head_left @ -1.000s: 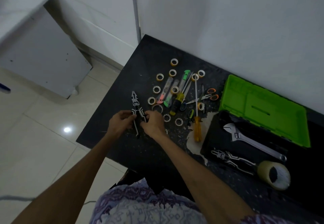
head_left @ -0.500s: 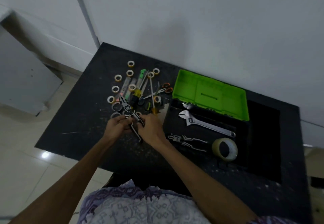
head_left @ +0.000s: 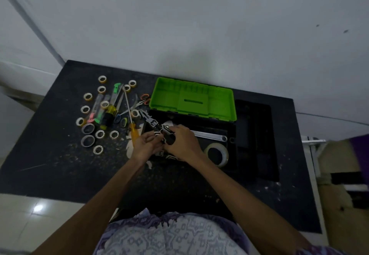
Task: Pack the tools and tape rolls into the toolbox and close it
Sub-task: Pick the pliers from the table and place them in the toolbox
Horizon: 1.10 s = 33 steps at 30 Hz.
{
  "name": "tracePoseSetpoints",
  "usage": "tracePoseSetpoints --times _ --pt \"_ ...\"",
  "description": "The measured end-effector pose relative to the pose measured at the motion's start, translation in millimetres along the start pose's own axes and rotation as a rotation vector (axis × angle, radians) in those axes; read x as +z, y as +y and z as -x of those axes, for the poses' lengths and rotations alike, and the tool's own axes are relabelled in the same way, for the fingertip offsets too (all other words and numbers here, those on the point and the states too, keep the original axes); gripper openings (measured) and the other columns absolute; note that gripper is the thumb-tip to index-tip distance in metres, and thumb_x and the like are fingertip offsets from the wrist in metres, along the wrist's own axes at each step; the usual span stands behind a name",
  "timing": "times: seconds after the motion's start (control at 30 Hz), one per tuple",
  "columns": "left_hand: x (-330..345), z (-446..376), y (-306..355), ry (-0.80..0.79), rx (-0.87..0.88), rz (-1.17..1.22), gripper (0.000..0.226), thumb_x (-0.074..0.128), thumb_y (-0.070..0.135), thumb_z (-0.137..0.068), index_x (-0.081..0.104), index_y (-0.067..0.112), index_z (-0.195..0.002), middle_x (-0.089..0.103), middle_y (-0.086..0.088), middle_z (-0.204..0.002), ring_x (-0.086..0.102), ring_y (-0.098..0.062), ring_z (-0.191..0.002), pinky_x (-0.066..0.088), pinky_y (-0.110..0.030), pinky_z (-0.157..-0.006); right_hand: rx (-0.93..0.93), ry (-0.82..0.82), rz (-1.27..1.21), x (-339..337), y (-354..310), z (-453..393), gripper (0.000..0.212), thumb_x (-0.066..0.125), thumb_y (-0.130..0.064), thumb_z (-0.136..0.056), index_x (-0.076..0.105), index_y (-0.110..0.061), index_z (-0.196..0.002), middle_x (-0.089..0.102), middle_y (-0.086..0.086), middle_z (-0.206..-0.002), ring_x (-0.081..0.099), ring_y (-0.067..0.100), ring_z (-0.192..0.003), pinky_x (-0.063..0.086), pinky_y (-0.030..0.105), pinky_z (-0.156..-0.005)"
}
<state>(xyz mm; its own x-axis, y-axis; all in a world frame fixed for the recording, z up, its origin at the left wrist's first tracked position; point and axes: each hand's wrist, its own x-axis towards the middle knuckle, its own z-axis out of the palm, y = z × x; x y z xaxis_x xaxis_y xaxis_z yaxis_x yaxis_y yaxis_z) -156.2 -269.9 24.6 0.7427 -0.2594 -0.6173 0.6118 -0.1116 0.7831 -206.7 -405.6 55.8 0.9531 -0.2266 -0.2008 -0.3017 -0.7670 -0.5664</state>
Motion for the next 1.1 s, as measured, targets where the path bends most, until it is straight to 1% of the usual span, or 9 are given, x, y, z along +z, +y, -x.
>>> tracePoseSetpoints --times 0.07,0.13,0.23,0.3,0.43,0.6,0.73,1.0,1.1 --pt "16 3 0 -0.011 0.008 -0.040 0.025 0.063 0.008 -0.091 0.055 0.001 -0.114 0.068 -0.012 -0.099 0.067 -0.018 -0.083 0.058 -0.020 -0.063 0.005 -0.009 0.007 -10 17 5 0.044 0.077 -0.041 -0.071 0.068 -0.018 -0.107 0.060 0.005 -0.094 0.061 0.027 -0.088 0.042 0.031 -0.065" --pt "14 2 -1 -0.023 0.033 -0.062 0.027 0.061 0.006 -0.092 0.054 0.002 -0.118 0.067 -0.009 -0.095 0.066 -0.018 -0.082 0.058 -0.020 -0.065 0.015 -0.036 0.045 -14 25 8 0.050 0.077 -0.044 -0.071 0.067 -0.019 -0.113 0.060 0.006 -0.098 0.061 0.027 -0.091 0.044 0.032 -0.068" --pt "0 -2 -9 0.040 0.165 -0.268 0.030 0.060 0.007 -0.092 0.057 0.004 -0.122 0.068 -0.008 -0.110 0.065 -0.017 -0.092 0.057 -0.032 -0.083 0.052 -0.104 0.095 -21 44 13 0.066 0.076 -0.047 -0.075 0.060 -0.017 -0.131 0.060 0.007 -0.113 0.059 0.026 -0.102 0.043 0.031 -0.074" --pt "-13 -3 -12 0.154 0.291 -0.529 0.029 0.062 0.007 -0.091 0.061 0.009 -0.119 0.066 -0.003 -0.117 0.061 -0.015 -0.103 0.051 -0.037 -0.096 0.059 -0.138 0.115 -24 56 16 0.063 0.076 -0.047 -0.075 0.062 -0.017 -0.129 0.062 0.008 -0.115 0.060 0.028 -0.104 0.044 0.031 -0.073" --pt "-33 -5 -19 0.220 0.352 -0.864 0.048 0.065 0.004 -0.086 0.052 0.011 -0.132 0.057 -0.016 -0.128 0.054 -0.032 -0.119 0.046 -0.045 -0.098 0.083 -0.205 0.156 -24 71 18 0.067 0.076 -0.043 -0.075 0.058 -0.018 -0.135 0.061 0.008 -0.120 0.060 0.029 -0.109 0.049 0.035 -0.081" --pt "-48 -21 -29 0.073 0.137 -0.851 0.065 0.057 -0.002 -0.088 0.033 0.013 -0.147 0.055 -0.016 -0.136 0.055 -0.034 -0.122 0.047 -0.049 -0.100 0.069 -0.263 0.219 -25 75 7 0.067 0.076 -0.038 -0.077 0.056 -0.017 -0.137 0.060 0.010 -0.127 0.058 0.031 -0.115 0.051 0.040 -0.089" --pt "-58 -31 -25 0.029 0.152 -0.953 0.065 0.060 -0.004 -0.082 0.041 0.009 -0.143 0.062 -0.017 -0.127 0.059 -0.032 -0.116 0.050 -0.043 -0.097 0.054 -0.291 0.294 -21 72 -6 0.061 0.078 -0.035 -0.075 0.061 -0.019 -0.131 0.062 0.009 -0.123 0.061 0.030 -0.112 0.051 0.039 -0.086" --pt "-57 -30 -26 0.029 0.133 -0.820 0.059 0.060 -0.007 -0.085 0.045 0.009 -0.140 0.061 -0.017 -0.129 0.057 -0.030 -0.121 0.051 -0.045 -0.095 0.044 -0.354 0.357 -9 69 -26 0.054 0.077 -0.033 -0.074 0.065 -0.017 -0.124 0.065 0.008 -0.116 0.063 0.029 -0.106 0.050 0.035 -0.078" --pt "-60 -33 -26 0.027 0.084 -0.765 0.059 0.059 -0.009 -0.086 0.045 0.010 -0.140 0.059 -0.016 -0.131 0.056 -0.029 -0.121 0.052 -0.039 -0.092 0.040 -0.377 0.360 -3 69 -31 0.053 0.077 -0.032 -0.074 0.065 -0.017 -0.123 0.066 0.009 -0.117 0.063 0.029 -0.106 0.052 0.036 -0.081"
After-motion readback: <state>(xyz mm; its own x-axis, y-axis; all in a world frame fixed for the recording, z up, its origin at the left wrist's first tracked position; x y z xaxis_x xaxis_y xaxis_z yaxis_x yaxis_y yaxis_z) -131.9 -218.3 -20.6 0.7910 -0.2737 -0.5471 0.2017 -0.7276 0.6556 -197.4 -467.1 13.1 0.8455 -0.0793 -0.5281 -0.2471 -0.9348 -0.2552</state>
